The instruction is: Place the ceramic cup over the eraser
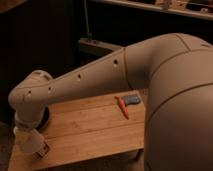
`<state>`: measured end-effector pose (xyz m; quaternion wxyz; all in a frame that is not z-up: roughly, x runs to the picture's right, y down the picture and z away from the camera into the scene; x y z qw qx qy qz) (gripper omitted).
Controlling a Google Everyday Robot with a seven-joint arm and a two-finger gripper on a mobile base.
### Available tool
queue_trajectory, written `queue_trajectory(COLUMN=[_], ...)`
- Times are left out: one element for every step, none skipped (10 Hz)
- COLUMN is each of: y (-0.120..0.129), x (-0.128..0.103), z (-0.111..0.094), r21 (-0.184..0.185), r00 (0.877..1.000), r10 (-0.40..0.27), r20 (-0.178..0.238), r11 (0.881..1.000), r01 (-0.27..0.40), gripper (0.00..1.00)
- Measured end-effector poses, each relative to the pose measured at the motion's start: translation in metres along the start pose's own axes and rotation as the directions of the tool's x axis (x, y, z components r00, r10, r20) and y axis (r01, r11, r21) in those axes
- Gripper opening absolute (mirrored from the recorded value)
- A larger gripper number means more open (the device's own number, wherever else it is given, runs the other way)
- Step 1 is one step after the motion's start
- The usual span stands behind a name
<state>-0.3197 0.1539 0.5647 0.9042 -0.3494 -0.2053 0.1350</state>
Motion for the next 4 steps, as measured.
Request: queue_trajectory(y=[-0.0006, 0.0003, 0.0004, 0.0004], x=[0.0003, -0.0007, -0.0011, -0.0015], z=[-0.0006, -0.0012, -0.0020, -0.0035], r21=[0.007, 0.011, 0.012, 0.010], r00=[1.000, 1.000, 1.000, 0.999], r10=[0.000, -0.001, -0.002, -0.008], r20=[0.006, 0.016, 0.026, 0.040], r11=[1.000, 1.000, 1.000, 1.000], r01=[0.000, 0.001, 0.001, 0.008], gripper=[0.80, 0.80, 0.80, 0.80])
